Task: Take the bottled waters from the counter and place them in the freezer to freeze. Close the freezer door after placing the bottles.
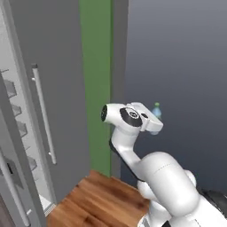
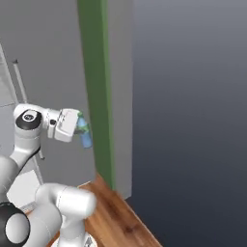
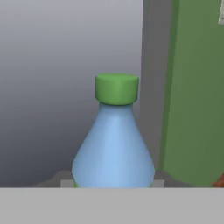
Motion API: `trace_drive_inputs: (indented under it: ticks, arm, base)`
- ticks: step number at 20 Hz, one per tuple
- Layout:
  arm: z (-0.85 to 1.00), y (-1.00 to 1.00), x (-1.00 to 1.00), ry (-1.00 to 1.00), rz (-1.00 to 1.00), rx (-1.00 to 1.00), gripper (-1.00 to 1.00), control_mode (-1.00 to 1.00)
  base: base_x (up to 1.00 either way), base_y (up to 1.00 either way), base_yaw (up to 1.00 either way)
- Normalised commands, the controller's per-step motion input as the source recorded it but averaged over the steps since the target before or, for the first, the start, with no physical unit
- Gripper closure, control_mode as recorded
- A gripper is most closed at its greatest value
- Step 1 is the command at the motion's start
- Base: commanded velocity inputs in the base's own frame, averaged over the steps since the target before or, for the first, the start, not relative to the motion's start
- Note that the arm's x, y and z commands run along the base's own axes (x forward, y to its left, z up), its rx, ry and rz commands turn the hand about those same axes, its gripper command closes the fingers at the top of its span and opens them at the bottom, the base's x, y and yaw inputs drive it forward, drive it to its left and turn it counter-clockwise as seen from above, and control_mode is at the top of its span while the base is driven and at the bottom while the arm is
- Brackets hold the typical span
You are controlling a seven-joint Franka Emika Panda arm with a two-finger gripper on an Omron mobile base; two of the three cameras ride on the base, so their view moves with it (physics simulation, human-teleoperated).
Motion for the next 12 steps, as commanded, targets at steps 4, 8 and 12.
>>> trace_drive_inputs:
  ticks: [4,8,12]
  arm:
    - [0.0,0.0,0.0,0.0,0.0,0.0,1.0,1.0]
    - [0.0,0.0,0.0,0.0,0.0,0.0,1.0,1.0]
    - [0.0,0.0,0.0,0.0,0.0,0.0,1.0,1.0]
  base:
    - [0.26,-0.11,0.75]
    - [0.25,-0.42,0.73]
    - [0.31,-0.46,0.72]
